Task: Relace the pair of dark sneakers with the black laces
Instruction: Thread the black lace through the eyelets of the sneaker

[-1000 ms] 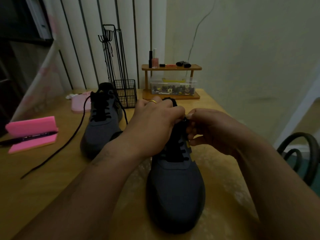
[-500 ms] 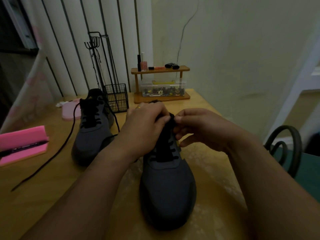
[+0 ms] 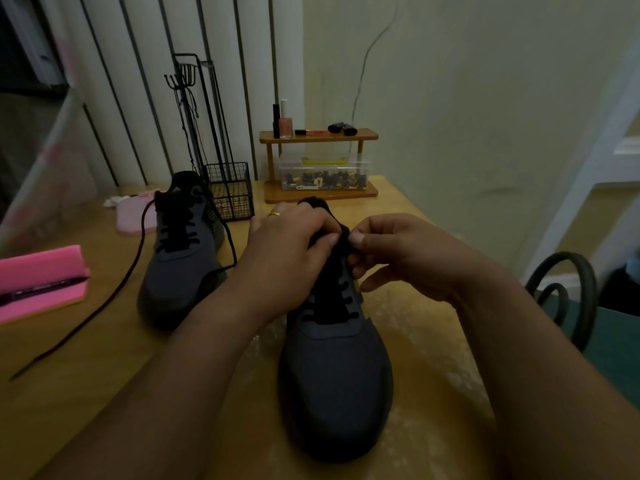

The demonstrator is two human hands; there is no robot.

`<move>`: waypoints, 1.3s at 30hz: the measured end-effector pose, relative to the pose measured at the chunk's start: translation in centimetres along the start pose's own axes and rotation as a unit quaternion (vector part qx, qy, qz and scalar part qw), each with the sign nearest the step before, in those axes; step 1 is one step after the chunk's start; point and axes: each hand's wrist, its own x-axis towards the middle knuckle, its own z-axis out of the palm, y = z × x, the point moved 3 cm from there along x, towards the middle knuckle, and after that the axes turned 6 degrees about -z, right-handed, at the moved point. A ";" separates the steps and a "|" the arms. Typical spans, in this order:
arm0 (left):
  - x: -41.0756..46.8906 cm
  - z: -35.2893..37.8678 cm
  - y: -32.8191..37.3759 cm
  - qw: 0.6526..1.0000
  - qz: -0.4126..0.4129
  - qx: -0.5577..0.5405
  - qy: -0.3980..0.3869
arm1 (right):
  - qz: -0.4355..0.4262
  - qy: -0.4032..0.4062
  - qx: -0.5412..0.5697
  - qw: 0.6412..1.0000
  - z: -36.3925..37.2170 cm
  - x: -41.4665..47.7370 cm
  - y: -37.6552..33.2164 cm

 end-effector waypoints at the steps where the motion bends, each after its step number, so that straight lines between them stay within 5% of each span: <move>1: 0.0 0.0 0.0 1.000 -0.001 0.004 -0.005 | 0.001 0.006 -0.006 1.000 0.0 0.0 -0.1; 20: -0.1 0.3 -0.5 0.997 -0.048 -0.063 -0.015 | -0.020 0.012 -0.003 1.000 0.4 -0.1 -0.5; 24: -0.1 0.2 -0.7 0.989 -0.088 -0.115 -0.037 | -0.031 0.144 0.182 0.972 -0.5 -0.3 -1.2; 27: -0.1 -0.1 -0.6 0.982 -0.102 -0.154 -0.046 | -0.049 0.154 0.349 0.923 -0.6 -0.5 -1.6; 29: -0.1 -0.1 -0.6 0.981 -0.104 -0.158 -0.050 | -0.033 0.163 0.273 0.947 -0.1 -0.1 -1.2; 33: -0.3 -0.6 -0.6 0.974 -0.115 -0.189 -0.059 | -0.038 0.101 -0.067 0.992 0.3 0.2 -0.6; 39: -0.5 -2.0 -2.2 0.905 -0.198 -0.375 -0.023 | -0.053 -0.003 -0.119 0.992 -0.1 -0.3 -0.7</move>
